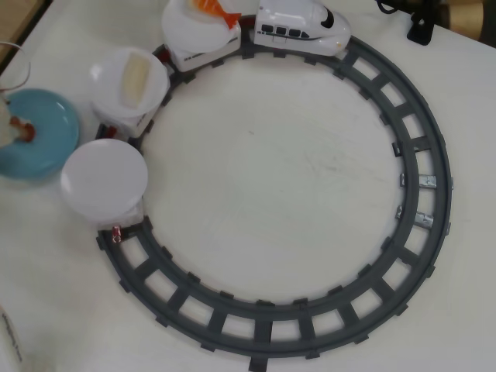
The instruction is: Pick up the sushi from the Shinkansen and put it on the blue dish
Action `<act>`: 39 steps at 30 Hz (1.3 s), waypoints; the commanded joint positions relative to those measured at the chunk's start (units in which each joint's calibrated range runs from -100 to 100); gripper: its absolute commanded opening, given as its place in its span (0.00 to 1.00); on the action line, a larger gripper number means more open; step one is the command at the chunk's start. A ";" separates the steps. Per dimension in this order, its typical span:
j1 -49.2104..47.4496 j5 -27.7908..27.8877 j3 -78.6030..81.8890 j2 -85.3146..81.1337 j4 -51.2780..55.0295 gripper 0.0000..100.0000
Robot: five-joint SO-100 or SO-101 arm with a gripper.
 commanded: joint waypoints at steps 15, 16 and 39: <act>1.89 -0.60 2.45 -18.31 9.07 0.20; 1.80 -0.60 4.98 -20.47 9.07 0.20; 2.86 -1.81 76.39 -73.56 -3.16 0.03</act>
